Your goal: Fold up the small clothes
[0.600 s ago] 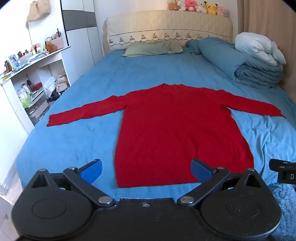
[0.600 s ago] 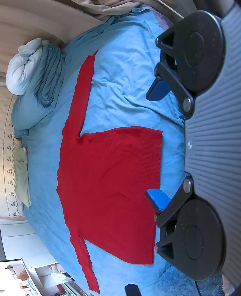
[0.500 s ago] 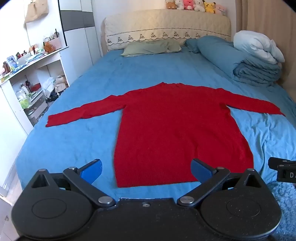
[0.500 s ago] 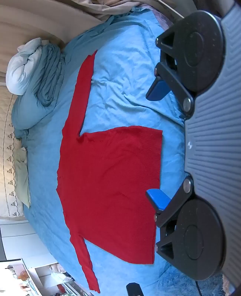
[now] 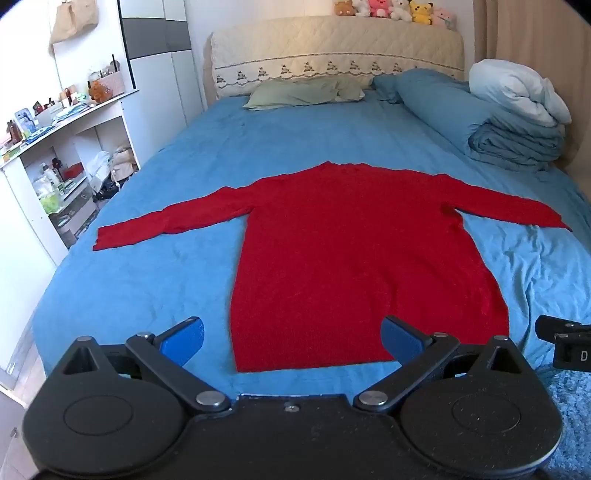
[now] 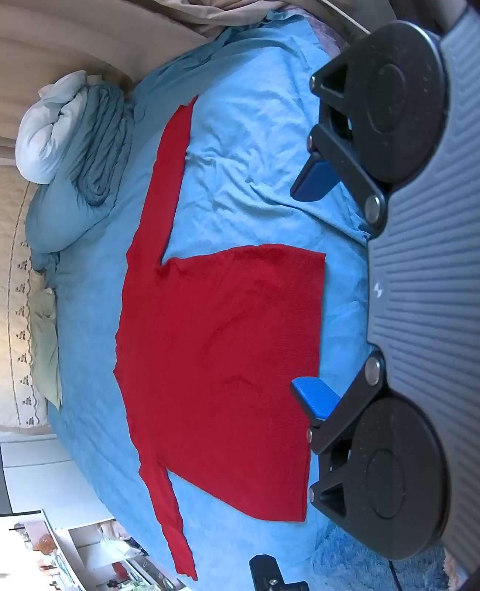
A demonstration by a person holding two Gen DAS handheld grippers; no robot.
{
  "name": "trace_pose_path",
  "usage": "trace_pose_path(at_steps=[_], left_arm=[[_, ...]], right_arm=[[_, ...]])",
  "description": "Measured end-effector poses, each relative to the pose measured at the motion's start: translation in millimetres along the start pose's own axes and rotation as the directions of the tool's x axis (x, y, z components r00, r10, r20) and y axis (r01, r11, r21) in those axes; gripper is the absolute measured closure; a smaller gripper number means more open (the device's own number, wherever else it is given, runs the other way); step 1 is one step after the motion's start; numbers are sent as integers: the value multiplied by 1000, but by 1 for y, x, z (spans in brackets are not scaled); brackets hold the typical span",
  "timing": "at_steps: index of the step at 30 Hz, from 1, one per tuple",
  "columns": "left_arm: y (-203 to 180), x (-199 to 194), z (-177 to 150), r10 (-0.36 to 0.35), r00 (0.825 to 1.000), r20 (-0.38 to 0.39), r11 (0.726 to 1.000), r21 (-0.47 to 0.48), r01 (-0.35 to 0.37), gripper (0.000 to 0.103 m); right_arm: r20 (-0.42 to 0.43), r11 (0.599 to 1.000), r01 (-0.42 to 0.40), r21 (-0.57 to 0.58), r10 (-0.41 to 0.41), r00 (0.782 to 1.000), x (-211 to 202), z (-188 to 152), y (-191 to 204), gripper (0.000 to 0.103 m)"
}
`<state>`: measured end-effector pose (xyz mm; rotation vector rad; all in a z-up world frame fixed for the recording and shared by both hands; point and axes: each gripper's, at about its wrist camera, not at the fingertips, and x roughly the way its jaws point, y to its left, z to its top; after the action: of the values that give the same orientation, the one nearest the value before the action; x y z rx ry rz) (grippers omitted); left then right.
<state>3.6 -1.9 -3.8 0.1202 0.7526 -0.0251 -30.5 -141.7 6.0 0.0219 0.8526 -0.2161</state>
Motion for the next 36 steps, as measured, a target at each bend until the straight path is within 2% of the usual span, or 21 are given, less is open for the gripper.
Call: trace_pose_path(at_steps=[36], left_arm=[[-1,1,2,5,1000,-7,1000,-18,-5,0]], right_arm=[[-16,1000,-16,18,16,1000,3,-1,-2,0]])
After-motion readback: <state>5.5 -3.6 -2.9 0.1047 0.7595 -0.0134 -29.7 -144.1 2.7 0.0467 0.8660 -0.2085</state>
